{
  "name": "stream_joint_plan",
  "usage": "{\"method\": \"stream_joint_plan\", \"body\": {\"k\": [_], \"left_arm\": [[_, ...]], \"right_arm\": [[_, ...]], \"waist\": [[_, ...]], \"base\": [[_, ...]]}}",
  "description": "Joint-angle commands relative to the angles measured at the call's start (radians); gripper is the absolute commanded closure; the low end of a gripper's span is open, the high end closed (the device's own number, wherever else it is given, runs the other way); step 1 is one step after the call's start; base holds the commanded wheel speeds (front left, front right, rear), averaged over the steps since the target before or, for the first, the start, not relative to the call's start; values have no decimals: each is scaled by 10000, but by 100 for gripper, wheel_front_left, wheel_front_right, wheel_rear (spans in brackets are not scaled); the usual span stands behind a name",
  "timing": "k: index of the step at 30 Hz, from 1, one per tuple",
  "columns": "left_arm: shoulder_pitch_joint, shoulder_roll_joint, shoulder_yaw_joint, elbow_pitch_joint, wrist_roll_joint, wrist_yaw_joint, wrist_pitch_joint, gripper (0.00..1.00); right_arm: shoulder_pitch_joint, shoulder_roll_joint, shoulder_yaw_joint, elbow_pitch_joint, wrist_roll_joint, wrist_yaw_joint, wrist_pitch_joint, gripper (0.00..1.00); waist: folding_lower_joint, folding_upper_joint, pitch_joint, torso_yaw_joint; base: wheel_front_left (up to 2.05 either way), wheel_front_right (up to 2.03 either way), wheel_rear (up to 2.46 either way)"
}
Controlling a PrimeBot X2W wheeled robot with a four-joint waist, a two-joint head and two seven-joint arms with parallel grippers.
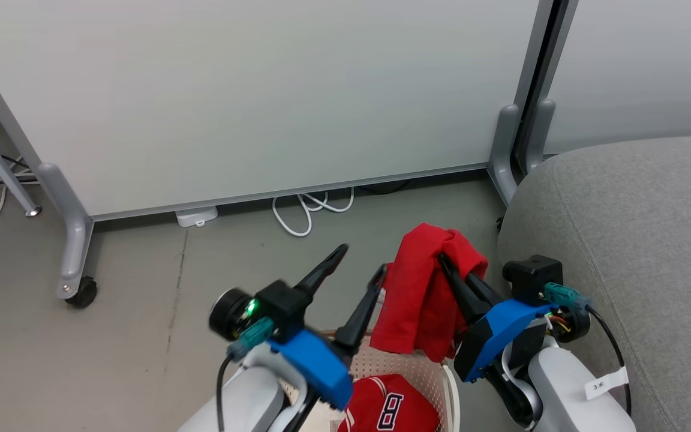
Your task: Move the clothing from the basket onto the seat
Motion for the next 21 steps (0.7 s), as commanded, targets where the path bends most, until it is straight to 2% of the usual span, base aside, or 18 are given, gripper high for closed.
{"method": "stream_joint_plan", "body": {"k": [1, 7, 13, 21], "left_arm": [[475, 135, 424, -234, 385, -46, -45, 0], [1749, 300, 1644, -558, 1363, -218, -46, 0], [2562, 178, 2766, -873, 2037, -387, -46, 0], [3036, 86, 3416, -994, 2605, -573, -47, 0]], "right_arm": [[123, -33, -81, -120, -110, 5, 15, 100], [269, -33, -311, -350, -227, 5, 144, 100], [385, -33, -486, -567, -317, 5, 240, 100], [466, -33, -498, -733, -296, 5, 334, 100]], "waist": [[0, -1, 35, 23], [0, -1, 140, 116], [0, -1, 225, 180], [0, -1, 238, 109]], "base": [[0, 0, 0], [0, 0, 0], [0, 0, 0], [0, 0, 0]]}}
